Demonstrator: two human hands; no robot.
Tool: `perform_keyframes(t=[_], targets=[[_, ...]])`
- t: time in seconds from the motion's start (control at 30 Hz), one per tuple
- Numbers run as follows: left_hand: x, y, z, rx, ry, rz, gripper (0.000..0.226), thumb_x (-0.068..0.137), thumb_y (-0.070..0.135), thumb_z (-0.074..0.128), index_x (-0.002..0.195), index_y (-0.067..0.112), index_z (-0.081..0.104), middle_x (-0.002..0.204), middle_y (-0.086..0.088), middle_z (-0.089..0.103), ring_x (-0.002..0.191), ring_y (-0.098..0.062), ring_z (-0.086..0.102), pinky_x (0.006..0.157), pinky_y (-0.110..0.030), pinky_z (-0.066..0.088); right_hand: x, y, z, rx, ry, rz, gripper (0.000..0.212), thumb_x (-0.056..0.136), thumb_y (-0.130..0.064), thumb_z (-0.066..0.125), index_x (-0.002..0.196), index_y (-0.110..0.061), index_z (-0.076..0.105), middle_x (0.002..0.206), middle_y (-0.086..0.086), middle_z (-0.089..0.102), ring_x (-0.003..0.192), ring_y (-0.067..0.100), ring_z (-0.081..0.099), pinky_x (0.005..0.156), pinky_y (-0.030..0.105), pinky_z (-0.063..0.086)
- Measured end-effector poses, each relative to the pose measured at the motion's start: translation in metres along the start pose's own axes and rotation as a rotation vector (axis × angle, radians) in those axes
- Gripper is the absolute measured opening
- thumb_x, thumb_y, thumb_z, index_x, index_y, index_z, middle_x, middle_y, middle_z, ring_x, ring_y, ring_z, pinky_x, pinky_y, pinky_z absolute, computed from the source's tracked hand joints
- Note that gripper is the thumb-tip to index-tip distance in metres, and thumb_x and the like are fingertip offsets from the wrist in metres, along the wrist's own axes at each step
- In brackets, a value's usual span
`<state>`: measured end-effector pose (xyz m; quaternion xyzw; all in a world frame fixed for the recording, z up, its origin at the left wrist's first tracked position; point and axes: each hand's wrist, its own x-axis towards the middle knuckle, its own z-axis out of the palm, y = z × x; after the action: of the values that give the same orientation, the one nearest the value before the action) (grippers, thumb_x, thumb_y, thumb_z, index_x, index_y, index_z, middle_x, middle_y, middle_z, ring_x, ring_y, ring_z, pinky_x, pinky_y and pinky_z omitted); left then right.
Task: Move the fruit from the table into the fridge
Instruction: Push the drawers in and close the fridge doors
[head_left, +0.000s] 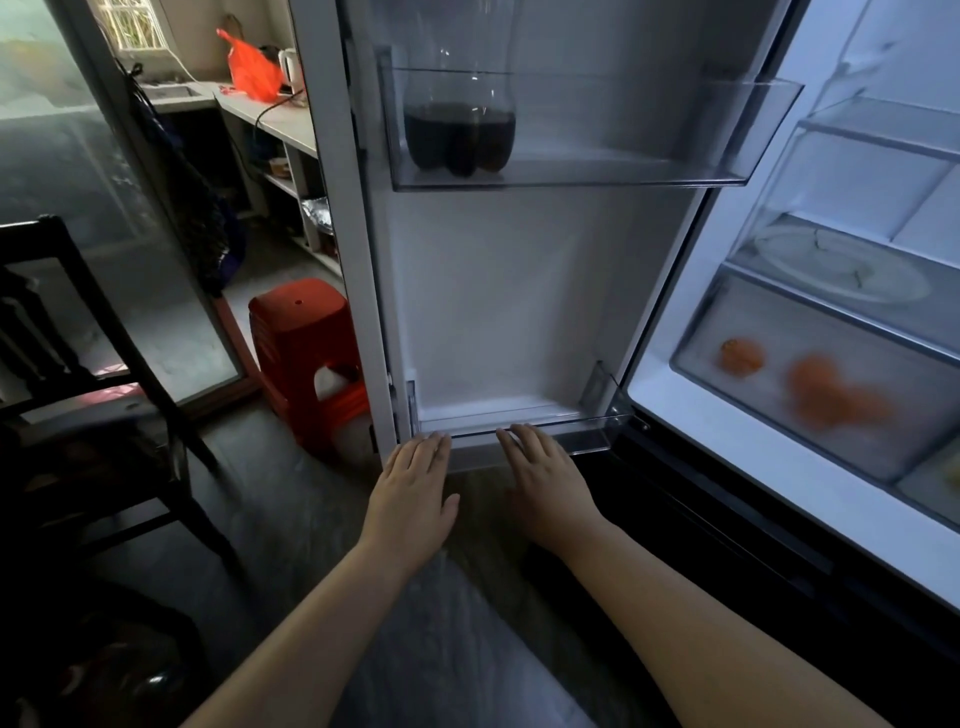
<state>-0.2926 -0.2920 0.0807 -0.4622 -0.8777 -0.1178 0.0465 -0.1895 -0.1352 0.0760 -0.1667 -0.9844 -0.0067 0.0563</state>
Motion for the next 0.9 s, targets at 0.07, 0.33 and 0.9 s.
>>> perform_keyframes(t=[0.07, 0.33, 0.9], targets=[[-0.003, 0.006, 0.001, 0.006, -0.003, -0.008, 0.071, 0.095, 0.043, 0.041, 0.151, 0.015, 0.007, 0.157, -0.002, 0.014, 0.144, -0.018, 0.012, 0.114, -0.030, 0.002, -0.002, 0.003, 0.001, 0.007, 0.008, 0.016, 0.077, 0.063, -0.031, 0.081, 0.130, -0.005, 0.054, 0.127, 0.013, 0.059, 0.120, 0.031, 0.054, 0.098, 0.042, 0.045], [-0.024, 0.037, 0.004, -0.028, -0.044, -0.041, 0.076, 0.091, 0.041, 0.052, 0.150, 0.016, 0.011, 0.155, -0.002, 0.020, 0.143, -0.019, 0.017, 0.117, -0.035, 0.016, -0.027, 0.019, -0.009, 0.094, -0.006, -0.064, 0.066, 0.092, -0.023, 0.053, 0.148, -0.007, 0.022, 0.153, 0.015, 0.026, 0.143, 0.030, 0.019, 0.117, 0.039, 0.012], [-0.078, 0.167, 0.020, 0.042, -0.027, -0.043, 0.078, 0.093, 0.047, 0.042, 0.150, 0.010, 0.004, 0.157, -0.007, 0.013, 0.142, -0.023, 0.012, 0.117, -0.038, 0.015, -0.109, 0.092, -0.028, 0.109, -0.035, -0.136, 0.064, 0.093, -0.023, 0.043, 0.148, -0.006, 0.018, 0.155, 0.014, 0.021, 0.144, 0.026, 0.015, 0.117, 0.040, 0.016]])
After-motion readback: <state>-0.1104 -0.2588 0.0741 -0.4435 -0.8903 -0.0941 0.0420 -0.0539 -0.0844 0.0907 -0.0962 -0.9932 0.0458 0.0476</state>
